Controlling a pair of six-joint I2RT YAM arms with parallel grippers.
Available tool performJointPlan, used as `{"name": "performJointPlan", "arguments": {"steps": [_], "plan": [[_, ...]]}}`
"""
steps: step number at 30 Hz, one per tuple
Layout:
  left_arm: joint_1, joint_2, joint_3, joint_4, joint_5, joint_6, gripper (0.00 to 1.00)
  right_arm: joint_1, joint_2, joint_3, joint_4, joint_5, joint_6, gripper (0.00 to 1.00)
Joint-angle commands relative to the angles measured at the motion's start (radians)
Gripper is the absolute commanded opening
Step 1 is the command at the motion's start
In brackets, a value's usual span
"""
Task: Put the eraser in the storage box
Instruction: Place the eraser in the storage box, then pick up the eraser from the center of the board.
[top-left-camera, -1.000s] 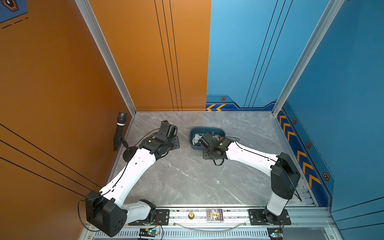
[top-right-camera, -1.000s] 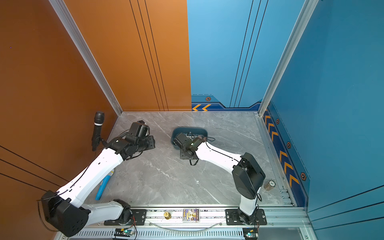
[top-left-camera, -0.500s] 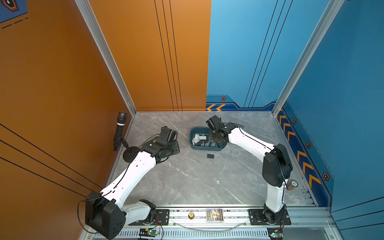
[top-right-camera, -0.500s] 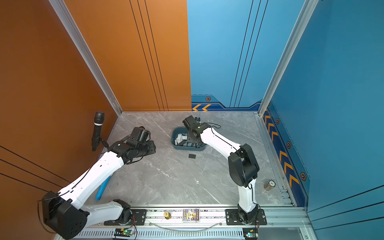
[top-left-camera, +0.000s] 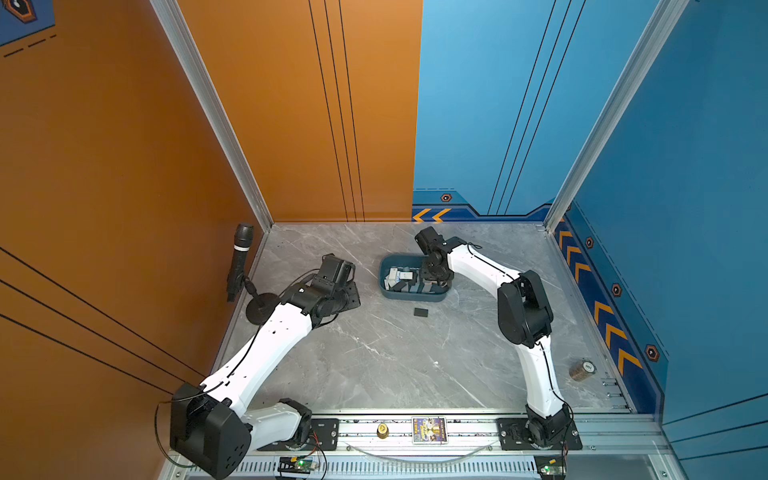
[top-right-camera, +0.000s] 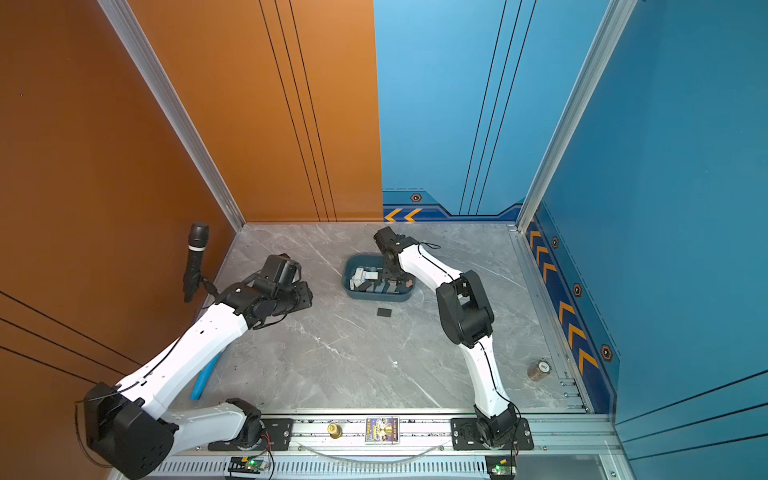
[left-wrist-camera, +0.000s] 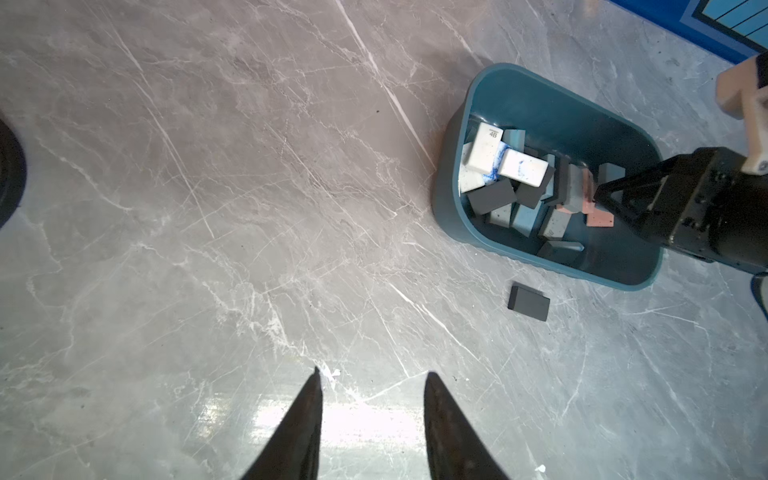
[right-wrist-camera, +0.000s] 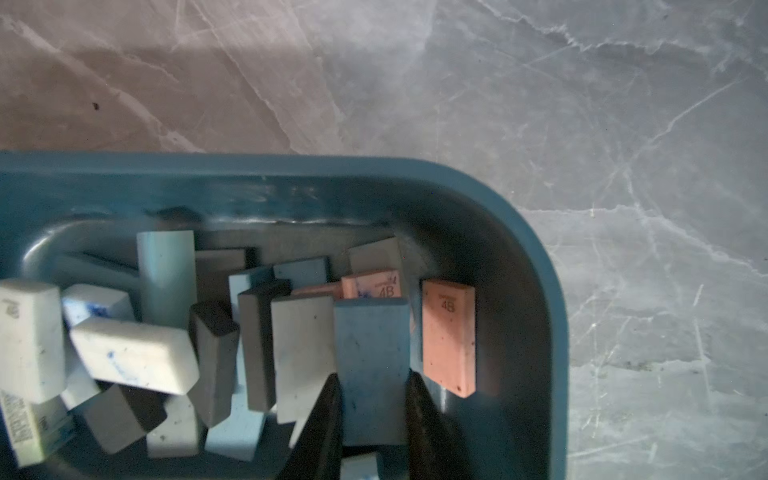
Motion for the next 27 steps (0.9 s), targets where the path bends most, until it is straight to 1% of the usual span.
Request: {"name": "performJointPlan", "arguments": {"steps": [1,9,14,20,23,27], "plan": [[-0.012,0.007,-0.011,0.006,0.017,-0.01,0.42,-0.007,0.024,0.048,-0.055,0.014,-0.018,0.27],[-0.042,0.025,0.002,0.017,0.018,-0.019,0.41,-0.006,0.009,0.051,-0.058,0.005,-0.015,0.44],[-0.075,0.038,0.018,0.019,0.014,-0.028,0.42,-0.004,-0.049,0.044,-0.062,0.004,-0.016,0.47],[-0.134,0.068,0.033,0.031,0.009,-0.039,0.44,0.005,-0.208,-0.017,-0.055,0.015,-0.016,0.48],[-0.167,0.087,0.048,0.031,0.003,-0.043,0.46,0.009,-0.295,-0.076,-0.029,0.019,-0.012,0.49],[-0.22,0.115,0.069,0.031,-0.016,-0.05,0.5,0.011,-0.434,-0.198,0.008,0.028,0.001,0.49]]}}
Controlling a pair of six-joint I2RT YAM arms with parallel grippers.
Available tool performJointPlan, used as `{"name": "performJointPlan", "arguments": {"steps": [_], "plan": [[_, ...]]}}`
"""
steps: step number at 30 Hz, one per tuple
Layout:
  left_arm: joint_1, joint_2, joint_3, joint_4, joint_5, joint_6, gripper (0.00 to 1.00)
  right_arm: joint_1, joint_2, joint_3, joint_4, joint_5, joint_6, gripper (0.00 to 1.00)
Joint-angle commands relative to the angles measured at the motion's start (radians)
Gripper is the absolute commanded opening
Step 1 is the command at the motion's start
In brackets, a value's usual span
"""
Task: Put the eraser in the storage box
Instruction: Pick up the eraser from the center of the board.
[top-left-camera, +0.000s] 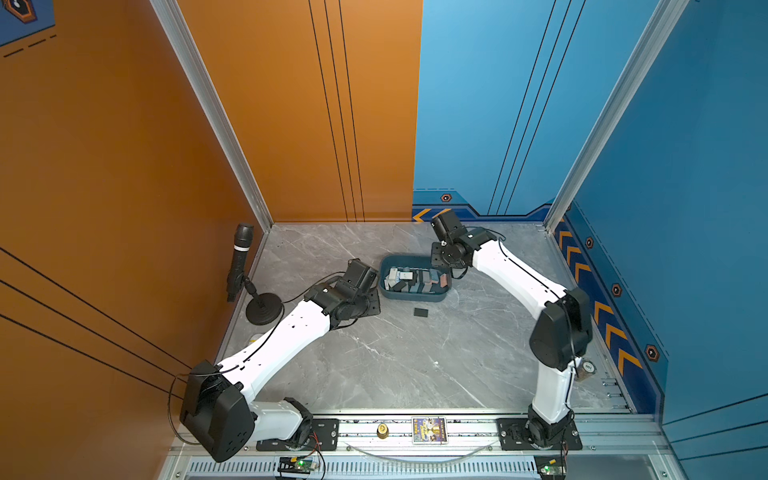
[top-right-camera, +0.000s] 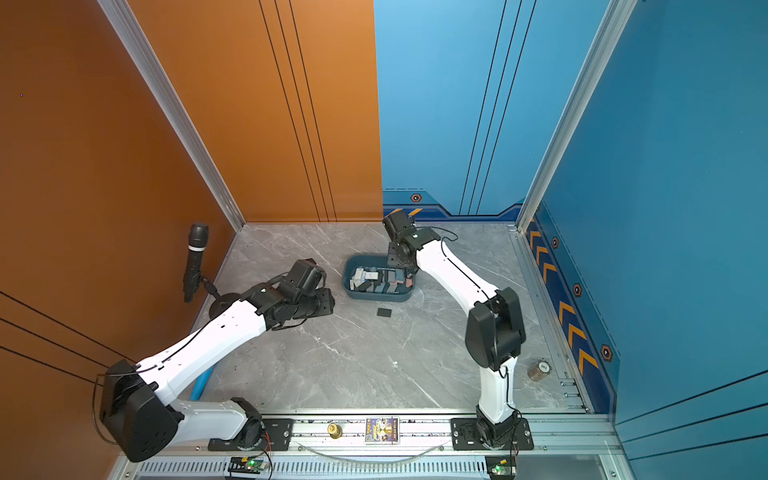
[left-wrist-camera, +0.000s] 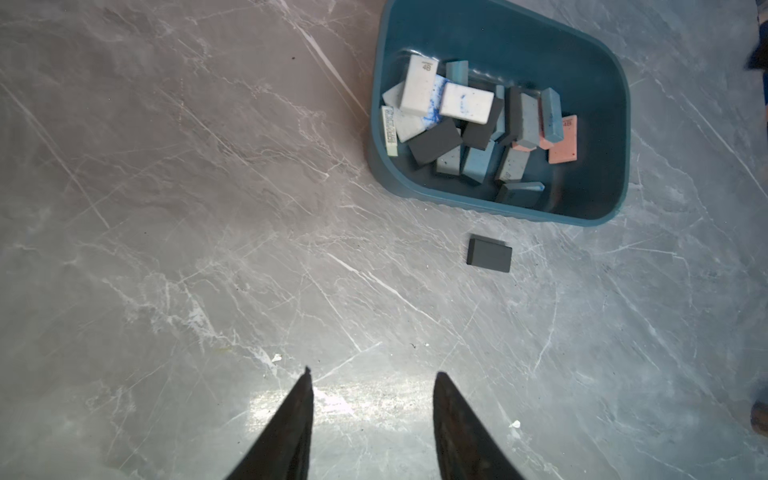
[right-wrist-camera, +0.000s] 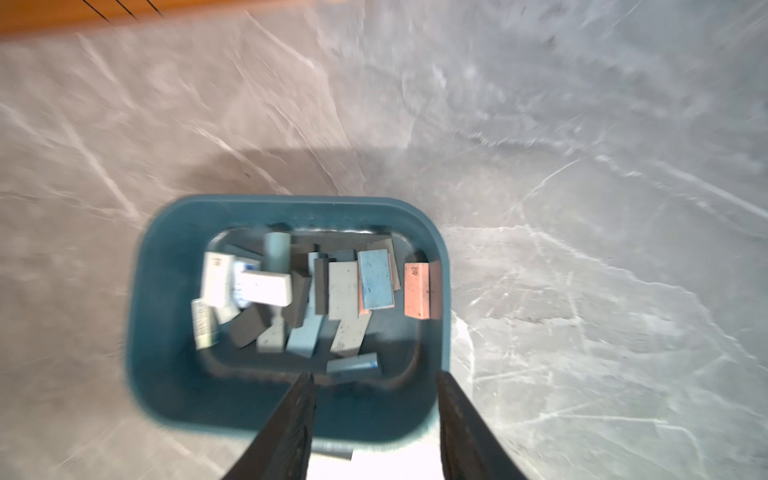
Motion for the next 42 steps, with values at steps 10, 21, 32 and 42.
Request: {"name": "performJointPlan", "arguments": {"steps": [10,21,32,42], "plan": [[-0.149,0.155,0.109,0.002,-0.053,-0.019,0.61,0.006,-0.417,-0.391,0.064,0.077,0.059,0.51],[-0.211,0.363,0.231,0.002,-0.081,-0.009,0.79,-0.062,-0.71,-0.651,0.067,0.089,0.112,0.53],[-0.24,0.551,0.341,0.005,-0.063,0.022,0.9,-0.133,-0.828,-0.746,0.052,0.066,0.129,0.54],[-0.263,0.659,0.379,0.049,-0.097,0.035,0.92,-0.17,-0.855,-0.775,0.042,0.044,0.13,0.54]]}}
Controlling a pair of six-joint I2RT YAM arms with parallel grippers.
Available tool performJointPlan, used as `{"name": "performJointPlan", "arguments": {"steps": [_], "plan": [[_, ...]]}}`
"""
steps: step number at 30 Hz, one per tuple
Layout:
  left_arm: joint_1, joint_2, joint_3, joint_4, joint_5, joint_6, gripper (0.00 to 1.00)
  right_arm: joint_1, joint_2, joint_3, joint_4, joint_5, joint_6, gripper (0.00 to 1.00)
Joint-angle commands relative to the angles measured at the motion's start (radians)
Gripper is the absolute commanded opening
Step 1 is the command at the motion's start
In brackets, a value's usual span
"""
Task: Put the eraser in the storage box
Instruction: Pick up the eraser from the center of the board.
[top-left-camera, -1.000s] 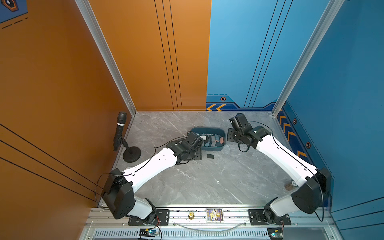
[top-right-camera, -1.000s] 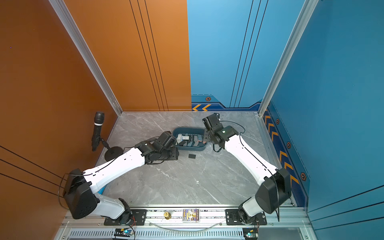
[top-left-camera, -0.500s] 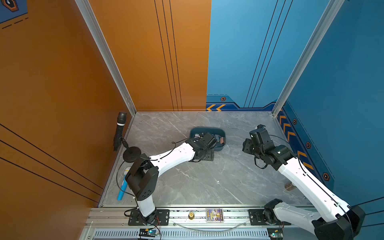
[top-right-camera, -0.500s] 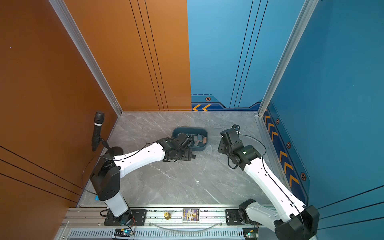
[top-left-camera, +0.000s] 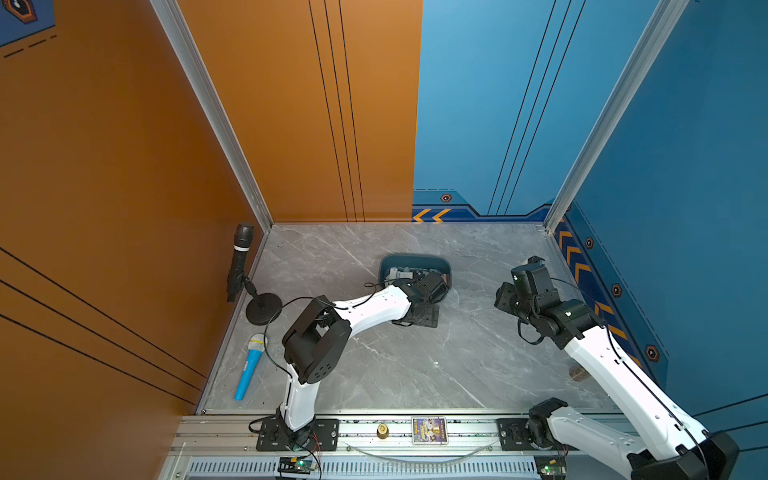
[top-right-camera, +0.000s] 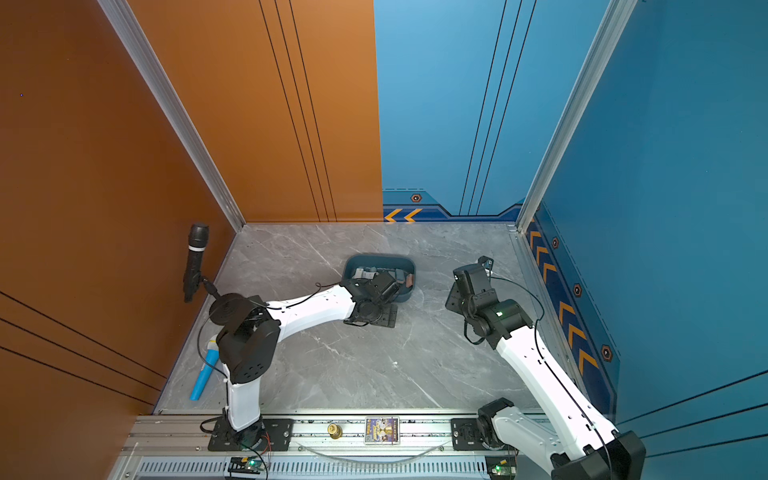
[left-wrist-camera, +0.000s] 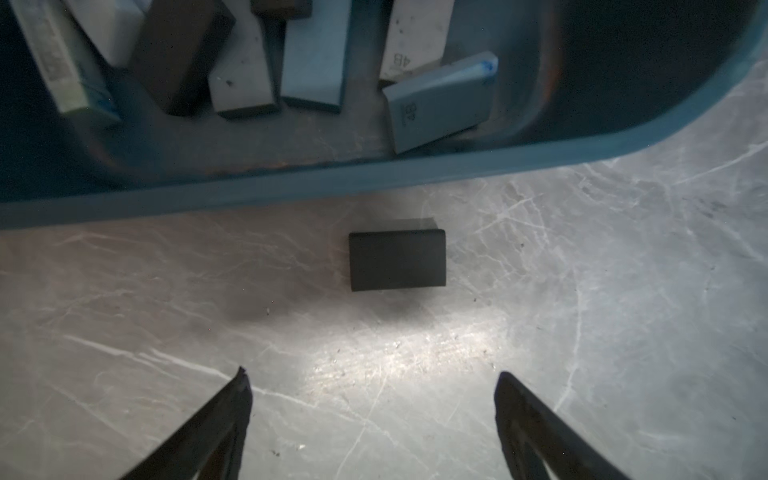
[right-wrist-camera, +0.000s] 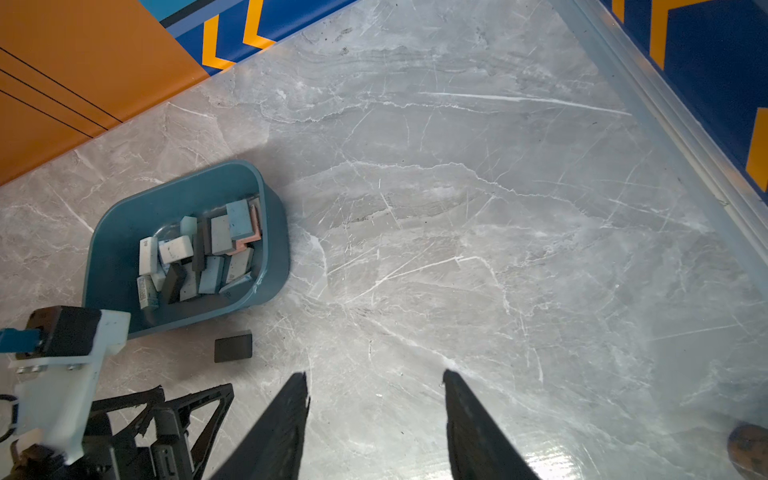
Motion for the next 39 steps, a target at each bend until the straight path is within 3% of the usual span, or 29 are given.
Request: {"name": "performJointPlan", "arguments": {"steps": [1,17,39], "plan": [[-0.011,0.024,0.026,0.025,-0.038,0.022,0.92,-0.013,-0.025,-0.017,-0.021,-0.008,0.016,0.54],[-0.016,0.087,0.021,0.125,-0.108,0.079,0.87,-0.038,-0.044,-0.038,-0.024,-0.02,0.02,0.55],[-0.018,0.174,0.056,0.133,-0.091,0.081,0.52,-0.055,-0.062,-0.039,-0.032,-0.025,0.019,0.55]]}}
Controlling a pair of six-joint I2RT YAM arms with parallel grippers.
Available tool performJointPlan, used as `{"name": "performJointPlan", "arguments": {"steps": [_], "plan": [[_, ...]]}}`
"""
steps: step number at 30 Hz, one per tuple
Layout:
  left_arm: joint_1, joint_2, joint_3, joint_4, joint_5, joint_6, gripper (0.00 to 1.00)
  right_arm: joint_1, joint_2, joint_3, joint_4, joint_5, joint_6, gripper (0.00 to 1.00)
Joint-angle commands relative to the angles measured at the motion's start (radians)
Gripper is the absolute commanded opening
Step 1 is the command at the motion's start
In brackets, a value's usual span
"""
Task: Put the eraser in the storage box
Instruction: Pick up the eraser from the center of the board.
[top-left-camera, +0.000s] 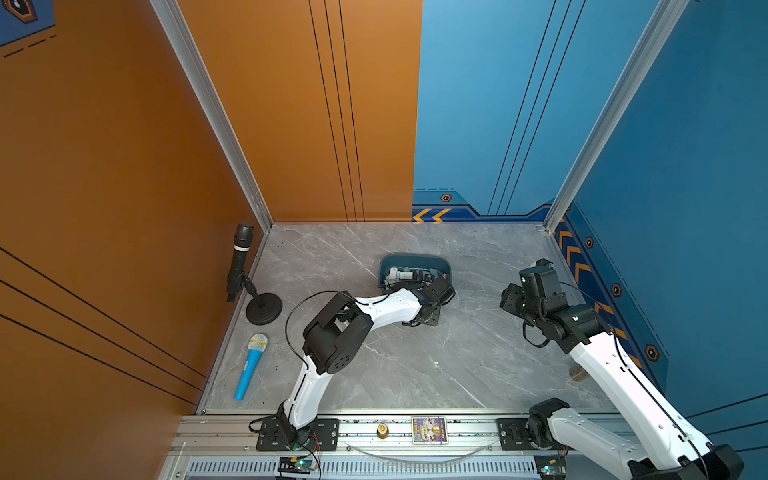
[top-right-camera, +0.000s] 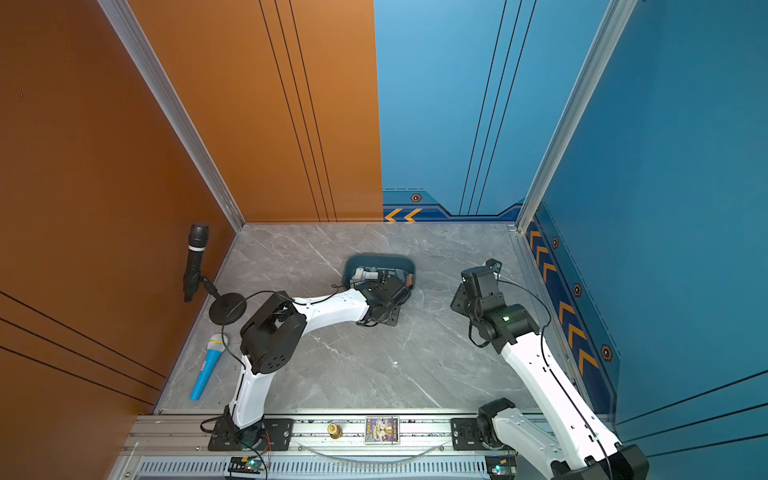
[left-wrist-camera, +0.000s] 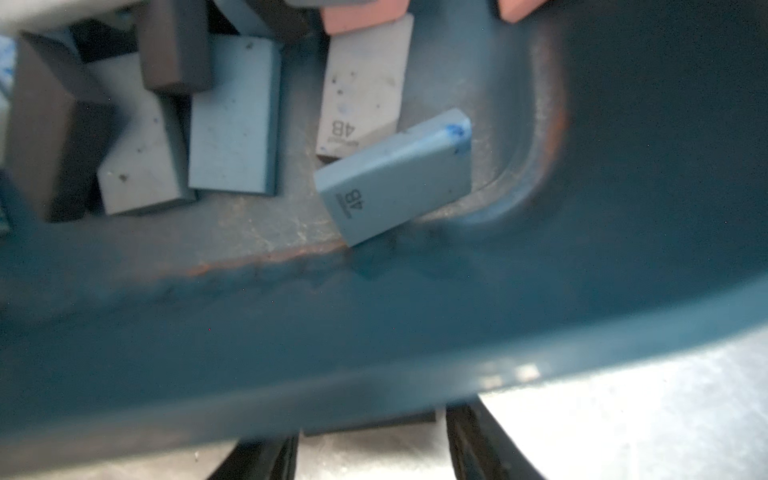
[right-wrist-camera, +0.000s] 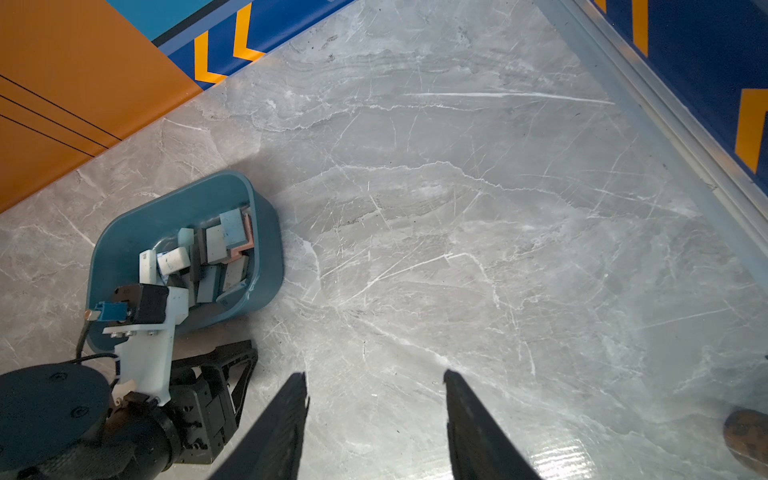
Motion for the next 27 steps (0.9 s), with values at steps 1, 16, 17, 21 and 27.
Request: {"name": "performJointPlan", "arguments": {"steps": [1,16,17,21,27], "plan": [[-0.009,0.032,0.01,-0.018,-0.012,0.004,0.5,-0.008,-0.019,-0.014,-0.031,0.0,0.008,0.55],[-0.023,-0.028,-0.009,-0.031,-0.033,0.015,0.41,-0.011,-0.013,-0.023,-0.017,-0.01,0.014,0.54],[-0.024,-0.033,-0.011,-0.032,-0.034,0.014,0.41,-0.011,-0.013,-0.022,-0.017,-0.01,0.014,0.54],[-0.03,-0.05,-0.013,-0.035,-0.034,0.016,0.42,-0.011,-0.015,-0.026,-0.015,-0.011,0.017,0.54],[-0.034,-0.06,-0.013,-0.039,-0.03,0.018,0.45,-0.012,-0.016,-0.027,-0.015,-0.014,0.02,0.55]]}}
